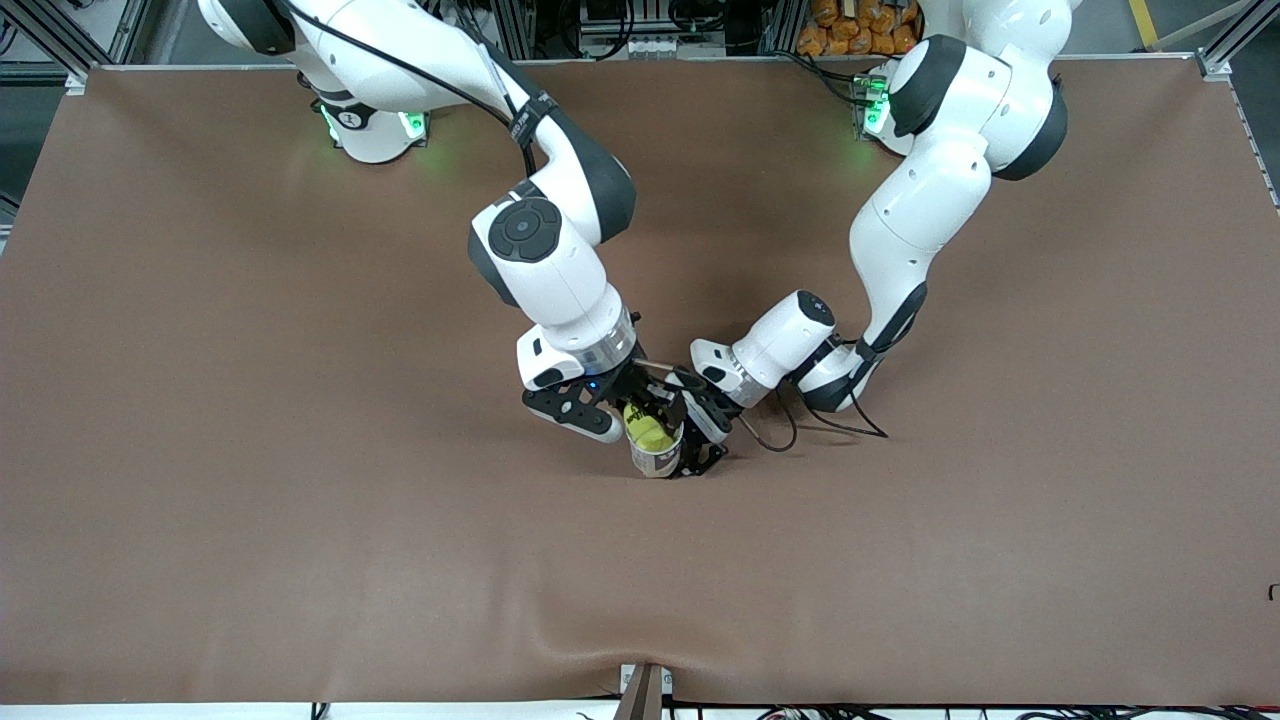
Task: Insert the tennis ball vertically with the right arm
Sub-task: 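Carry the second ball with the right gripper over the tube opening, then drop the second ball into the tube by opening the right gripper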
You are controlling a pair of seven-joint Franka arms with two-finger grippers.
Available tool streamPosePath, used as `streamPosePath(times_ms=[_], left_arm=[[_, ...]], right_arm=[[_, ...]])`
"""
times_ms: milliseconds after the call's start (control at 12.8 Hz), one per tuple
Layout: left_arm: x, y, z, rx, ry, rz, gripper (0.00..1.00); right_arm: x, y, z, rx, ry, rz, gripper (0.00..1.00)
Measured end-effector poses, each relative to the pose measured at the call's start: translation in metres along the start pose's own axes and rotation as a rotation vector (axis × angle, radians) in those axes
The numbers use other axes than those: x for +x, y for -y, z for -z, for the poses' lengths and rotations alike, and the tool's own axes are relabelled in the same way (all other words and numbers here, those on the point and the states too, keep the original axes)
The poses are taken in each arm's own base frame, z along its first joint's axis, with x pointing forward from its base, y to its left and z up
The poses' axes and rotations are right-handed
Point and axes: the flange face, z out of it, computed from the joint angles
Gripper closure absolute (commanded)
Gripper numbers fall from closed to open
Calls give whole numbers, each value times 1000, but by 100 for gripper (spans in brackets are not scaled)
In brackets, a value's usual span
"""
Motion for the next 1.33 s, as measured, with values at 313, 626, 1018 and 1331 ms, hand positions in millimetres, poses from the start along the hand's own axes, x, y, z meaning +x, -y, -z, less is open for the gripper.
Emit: streamPosePath(times_ms=[313,626,1018,1331], left_arm=[[0,0,0,0,0,0,14],[0,0,0,0,1,0,14],[0,0,0,-1,1,-3,14],[0,-1,0,-1,1,-4,13]], right_arm=[[1,1,2,2,-6,3,0],[2,2,3,3,-8,4,0],[13,-1,6,3,-24,-6,0],[84,-44,21,-107,-5,102,0]])
